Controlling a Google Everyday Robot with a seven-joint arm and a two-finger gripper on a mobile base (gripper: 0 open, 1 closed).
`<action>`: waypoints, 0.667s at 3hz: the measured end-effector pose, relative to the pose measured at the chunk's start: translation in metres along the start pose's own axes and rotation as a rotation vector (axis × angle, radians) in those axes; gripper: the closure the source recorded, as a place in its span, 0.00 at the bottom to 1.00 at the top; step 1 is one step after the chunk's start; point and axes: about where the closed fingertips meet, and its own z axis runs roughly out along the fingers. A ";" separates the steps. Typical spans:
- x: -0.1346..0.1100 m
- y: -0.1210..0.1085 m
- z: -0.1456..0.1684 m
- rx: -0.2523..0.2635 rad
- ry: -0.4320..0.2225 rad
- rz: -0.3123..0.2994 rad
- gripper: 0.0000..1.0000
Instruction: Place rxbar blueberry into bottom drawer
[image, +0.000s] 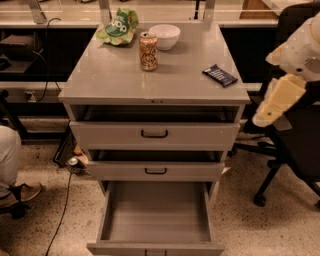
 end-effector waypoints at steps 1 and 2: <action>0.008 -0.040 0.038 0.034 -0.102 0.125 0.00; 0.001 -0.060 0.049 0.085 -0.144 0.139 0.00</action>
Offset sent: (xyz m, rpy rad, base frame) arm 0.0412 -0.0120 -0.0241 0.1107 -0.0302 -0.0866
